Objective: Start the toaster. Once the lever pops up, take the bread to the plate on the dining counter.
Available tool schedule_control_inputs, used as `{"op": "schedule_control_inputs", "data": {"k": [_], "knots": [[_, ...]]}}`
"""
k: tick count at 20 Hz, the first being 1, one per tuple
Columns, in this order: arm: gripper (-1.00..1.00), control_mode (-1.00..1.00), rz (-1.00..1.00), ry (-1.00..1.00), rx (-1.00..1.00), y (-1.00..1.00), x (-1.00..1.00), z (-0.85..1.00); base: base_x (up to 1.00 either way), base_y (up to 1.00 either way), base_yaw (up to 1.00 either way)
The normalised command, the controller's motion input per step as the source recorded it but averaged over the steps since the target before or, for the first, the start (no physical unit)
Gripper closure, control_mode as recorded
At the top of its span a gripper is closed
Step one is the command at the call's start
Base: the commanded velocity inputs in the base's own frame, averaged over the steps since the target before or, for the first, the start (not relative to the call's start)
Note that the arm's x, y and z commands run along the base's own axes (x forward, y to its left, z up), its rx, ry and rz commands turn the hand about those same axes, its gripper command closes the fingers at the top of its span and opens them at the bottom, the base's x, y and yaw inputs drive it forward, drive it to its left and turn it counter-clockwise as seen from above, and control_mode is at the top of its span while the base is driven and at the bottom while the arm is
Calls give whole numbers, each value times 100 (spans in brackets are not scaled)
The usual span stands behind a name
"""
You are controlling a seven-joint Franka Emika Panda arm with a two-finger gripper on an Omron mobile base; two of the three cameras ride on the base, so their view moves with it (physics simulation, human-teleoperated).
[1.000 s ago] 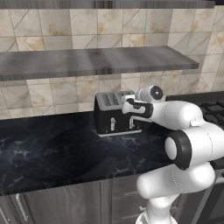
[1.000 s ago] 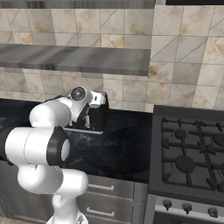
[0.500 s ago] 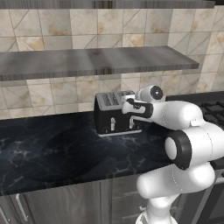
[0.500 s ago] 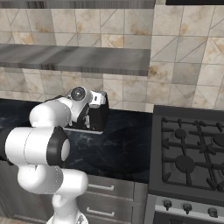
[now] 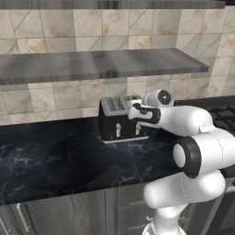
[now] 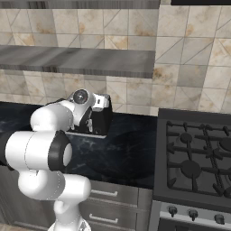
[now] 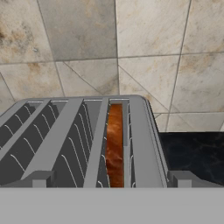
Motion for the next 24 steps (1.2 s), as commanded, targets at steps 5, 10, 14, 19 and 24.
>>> {"op": "schedule_control_inputs", "data": {"k": [5, 10, 14, 19, 24], "knots": [[-100, -100, 0, 0, 0, 0, 0, 0, 0, 0, 0], [-100, -100, 0, 0, 0, 0, 0, 0, 0, 0, 0], [-100, -100, 0, 0, 0, 0, 0, 0, 0, 0, 0], [-100, -100, 0, 0, 0, 0, 0, 0, 0, 0, 0], [-100, -100, 0, 0, 0, 0, 0, 0, 0, 0, 0]]}}
